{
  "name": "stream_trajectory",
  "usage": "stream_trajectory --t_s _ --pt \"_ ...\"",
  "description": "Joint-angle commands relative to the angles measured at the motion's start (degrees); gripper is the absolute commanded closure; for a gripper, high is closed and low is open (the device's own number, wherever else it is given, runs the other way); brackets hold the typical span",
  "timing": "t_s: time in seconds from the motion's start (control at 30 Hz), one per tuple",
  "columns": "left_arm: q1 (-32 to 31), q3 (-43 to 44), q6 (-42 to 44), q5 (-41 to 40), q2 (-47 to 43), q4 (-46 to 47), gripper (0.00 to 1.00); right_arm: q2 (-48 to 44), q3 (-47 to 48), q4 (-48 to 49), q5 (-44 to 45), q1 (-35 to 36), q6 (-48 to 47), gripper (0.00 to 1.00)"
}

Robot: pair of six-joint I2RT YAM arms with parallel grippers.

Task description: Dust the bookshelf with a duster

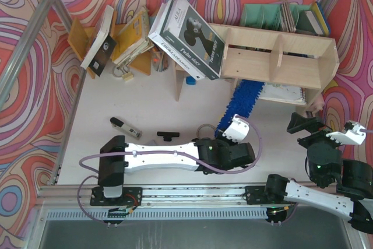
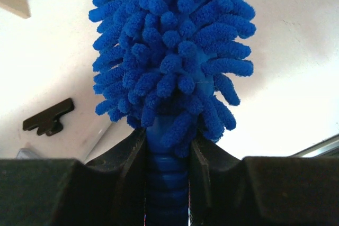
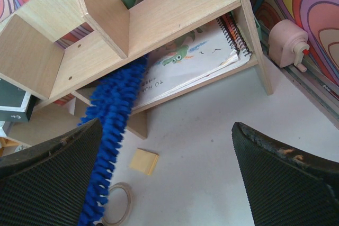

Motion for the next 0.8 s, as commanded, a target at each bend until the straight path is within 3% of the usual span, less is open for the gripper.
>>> stream_trajectory --t_s 0.0,0.27,0.53,0.77 --pt "0.15 3.58 3.40 3.91 4.10 1.91 1.00 0.38 -0.23 0.65 1.52 0.54 -0.60 0.03" --pt "0.11 3.73 2.66 2.97 4.10 0.90 1.00 0.25 -0.23 0.57 1.50 0.57 -0.72 0.03" --pt "-1.52 0.01 -6.07 -9.41 -2.31 -3.93 1.00 0.08 -0.29 0.71 1.41 0.51 -0.76 0.03" --pt "-1.37 2.14 -7.49 -6.96 0.92 -6.63 1.00 0.04 -0.21 0.65 1.33 0.55 -0.75 0.03"
